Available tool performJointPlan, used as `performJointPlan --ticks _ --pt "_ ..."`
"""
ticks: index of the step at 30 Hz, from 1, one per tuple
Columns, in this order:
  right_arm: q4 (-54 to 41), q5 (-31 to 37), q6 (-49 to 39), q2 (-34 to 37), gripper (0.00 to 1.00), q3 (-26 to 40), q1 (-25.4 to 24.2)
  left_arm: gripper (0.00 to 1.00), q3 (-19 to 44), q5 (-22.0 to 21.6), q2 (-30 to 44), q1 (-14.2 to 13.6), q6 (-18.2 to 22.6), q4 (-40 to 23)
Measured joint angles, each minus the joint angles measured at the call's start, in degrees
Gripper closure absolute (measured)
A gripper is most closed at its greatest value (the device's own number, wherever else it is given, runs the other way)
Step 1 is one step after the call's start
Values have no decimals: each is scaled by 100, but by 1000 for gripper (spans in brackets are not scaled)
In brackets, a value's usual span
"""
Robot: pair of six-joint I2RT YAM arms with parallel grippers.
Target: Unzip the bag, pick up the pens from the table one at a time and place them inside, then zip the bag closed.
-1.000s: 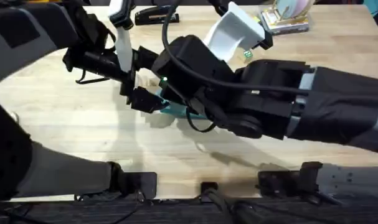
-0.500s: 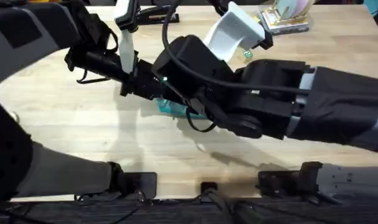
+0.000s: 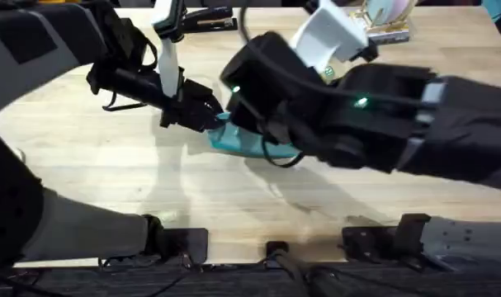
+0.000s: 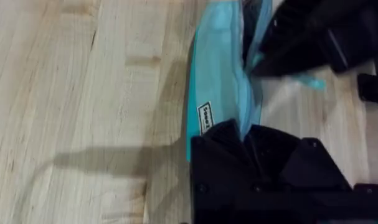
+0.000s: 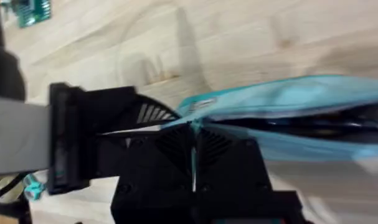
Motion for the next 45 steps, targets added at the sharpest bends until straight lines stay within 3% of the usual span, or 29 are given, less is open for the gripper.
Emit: performJointPlan --ticks 7,19,31,32,35,45 --pt "-990 -270 20 -415 971 0 -718 956 0 124 0 -39 0 -1" --pt "-2235 -556 -357 -851 971 0 -2440 956 0 257 2 -126 1 17" --pt "-2911 -1122 -371 -882 971 4 -3263 956 -2 449 66 -223 1 -14" --pt "-3179 -499 -428 -898 970 2 -3618 956 -2 134 68 -140 -1 -3" --pt "-3145 -51 -443 -896 968 -29 -3883 957 -2 -178 70 17 -1 -18" --pt "-3142 371 -500 -367 971 -413 -3946 956 -2 -310 70 22 -1 -69"
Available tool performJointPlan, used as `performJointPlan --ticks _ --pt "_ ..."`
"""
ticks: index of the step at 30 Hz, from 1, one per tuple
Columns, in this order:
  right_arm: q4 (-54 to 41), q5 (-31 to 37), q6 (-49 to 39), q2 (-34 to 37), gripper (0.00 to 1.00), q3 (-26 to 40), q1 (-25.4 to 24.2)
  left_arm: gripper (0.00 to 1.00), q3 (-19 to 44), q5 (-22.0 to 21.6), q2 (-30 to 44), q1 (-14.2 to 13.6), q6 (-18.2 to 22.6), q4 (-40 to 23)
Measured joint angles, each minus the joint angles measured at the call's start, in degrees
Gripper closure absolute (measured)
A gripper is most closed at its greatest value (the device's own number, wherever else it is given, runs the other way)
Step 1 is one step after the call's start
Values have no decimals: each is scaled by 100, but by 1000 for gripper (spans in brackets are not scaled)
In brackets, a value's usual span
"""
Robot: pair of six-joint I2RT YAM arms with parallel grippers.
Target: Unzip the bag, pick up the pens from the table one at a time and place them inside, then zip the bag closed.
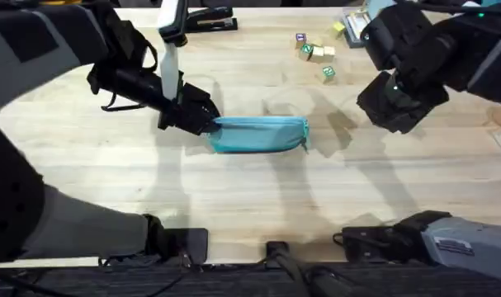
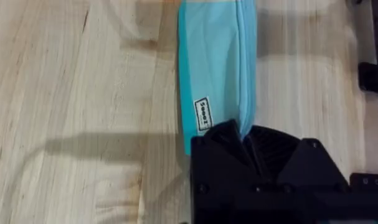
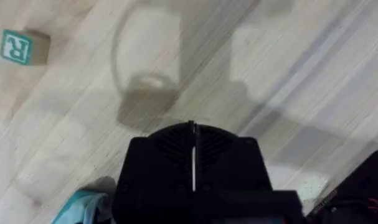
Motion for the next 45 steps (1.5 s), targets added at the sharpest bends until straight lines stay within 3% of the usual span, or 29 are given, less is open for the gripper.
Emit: performJointPlan --ticks 8,13,14,18,19,22,24,27,28,29,38,45 --pt "11 196 -33 -221 971 0 -7 957 0 0 0 0 1 -13" --pt "-2 203 -516 -591 954 204 -7 957 0 0 0 0 0 -9" --pt "13 203 -1083 -883 645 428 -7 957 0 -2 0 0 0 33" --pt "7 203 -1842 -1288 84 567 -7 957 0 -7 0 0 0 55" --pt "-3 203 -2034 -1392 25 573 -7 957 0 -9 0 0 0 55" --pt "-9 203 -2439 -1669 4 573 -7 942 0 -17 0 0 3 55" --pt "-8 203 -2600 -1850 4 573 -7 689 0 17 0 0 7 48" --pt "-9 203 -2746 -2136 4 573 -7 195 2 62 0 0 2 52" --pt "-9 203 -2786 -2232 4 573 -7 70 2 70 0 0 -8 50" --pt "-9 203 -2842 -2329 4 573 -7 23 2 76 0 0 -18 42" --pt "-24 205 -3701 -3012 4 573 -7 8 2 139 0 0 -19 136" --pt "-28 203 -3992 -3139 4 573 -7 4 2 141 -21 0 -20 176"
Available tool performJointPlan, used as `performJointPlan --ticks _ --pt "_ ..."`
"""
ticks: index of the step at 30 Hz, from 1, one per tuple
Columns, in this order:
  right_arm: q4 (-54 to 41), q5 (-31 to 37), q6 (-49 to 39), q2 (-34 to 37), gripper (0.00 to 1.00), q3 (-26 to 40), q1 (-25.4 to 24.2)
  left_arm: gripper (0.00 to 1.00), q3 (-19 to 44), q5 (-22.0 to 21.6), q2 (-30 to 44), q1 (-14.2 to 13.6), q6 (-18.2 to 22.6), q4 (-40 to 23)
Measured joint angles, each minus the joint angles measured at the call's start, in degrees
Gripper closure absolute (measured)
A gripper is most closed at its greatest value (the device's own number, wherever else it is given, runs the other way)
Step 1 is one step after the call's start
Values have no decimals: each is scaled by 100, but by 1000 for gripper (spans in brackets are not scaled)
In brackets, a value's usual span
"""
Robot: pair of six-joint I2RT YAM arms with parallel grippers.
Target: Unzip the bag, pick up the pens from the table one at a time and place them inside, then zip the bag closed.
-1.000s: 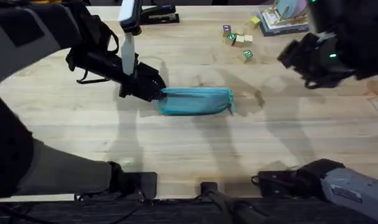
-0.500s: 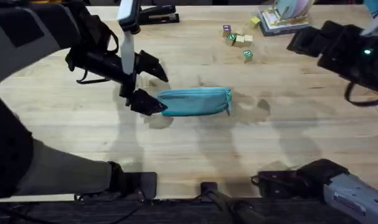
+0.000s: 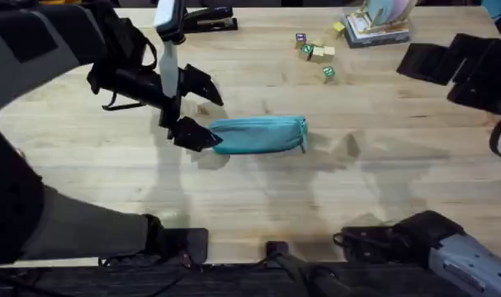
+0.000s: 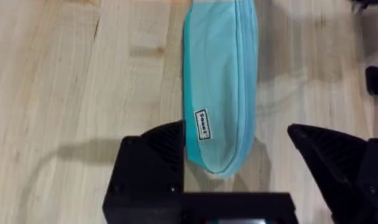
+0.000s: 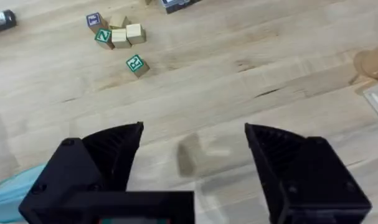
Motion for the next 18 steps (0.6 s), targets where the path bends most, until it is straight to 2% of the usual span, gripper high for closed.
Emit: performJointPlan --ticks 4,7,8,12,18 --pt "0 0 -195 0 4 0 0 4 41 -5 -344 0 0 -15" --pt "0 -8 -365 0 5 0 0 4 206 -39 -868 0 -97 -19" --pt "0 -123 -511 0 4 0 8 5 368 -232 -1387 0 -411 -21" --pt "-2 -265 -600 0 4 0 46 5 523 -635 -2053 0 -1120 -41" --pt "9 -328 -666 0 4 0 50 5 756 -1445 -3082 0 -2469 -63"
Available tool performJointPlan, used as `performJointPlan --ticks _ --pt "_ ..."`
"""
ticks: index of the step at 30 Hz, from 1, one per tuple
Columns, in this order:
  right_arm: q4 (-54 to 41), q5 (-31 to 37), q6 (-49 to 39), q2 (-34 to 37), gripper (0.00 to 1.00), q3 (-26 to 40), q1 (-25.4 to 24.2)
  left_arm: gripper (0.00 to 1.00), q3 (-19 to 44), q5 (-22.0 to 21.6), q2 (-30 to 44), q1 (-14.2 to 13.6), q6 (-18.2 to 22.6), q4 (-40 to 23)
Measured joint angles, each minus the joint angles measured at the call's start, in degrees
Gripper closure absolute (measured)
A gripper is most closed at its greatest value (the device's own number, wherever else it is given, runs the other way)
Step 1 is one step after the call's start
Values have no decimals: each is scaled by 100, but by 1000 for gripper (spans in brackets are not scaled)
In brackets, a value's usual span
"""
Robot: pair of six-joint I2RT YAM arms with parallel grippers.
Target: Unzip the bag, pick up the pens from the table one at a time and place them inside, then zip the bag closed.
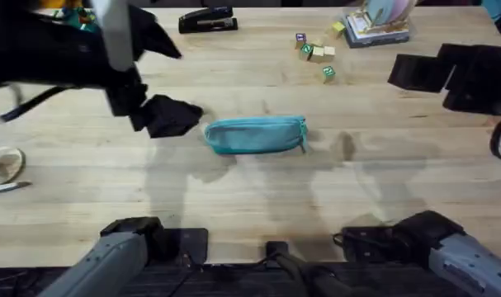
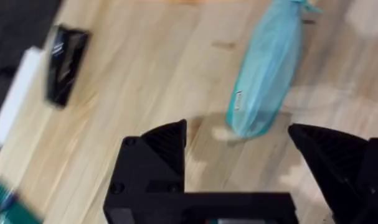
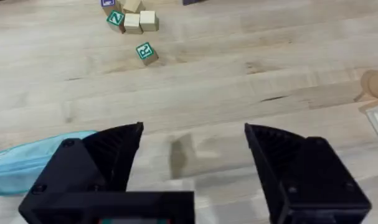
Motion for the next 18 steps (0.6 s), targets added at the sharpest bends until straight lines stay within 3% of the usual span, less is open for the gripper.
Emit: performJointPlan --ticks 4,9,18 --pt "97 -2 -17 0 4 0 0 6 245 -592 -768 0 -853 -2" --pt "107 -2 -17 -1 4 0 0 6 337 -1104 -1730 0 -1493 -11" --pt "108 -2 -17 0 4 0 0 6 337 -1599 -3139 0 -1847 -44"
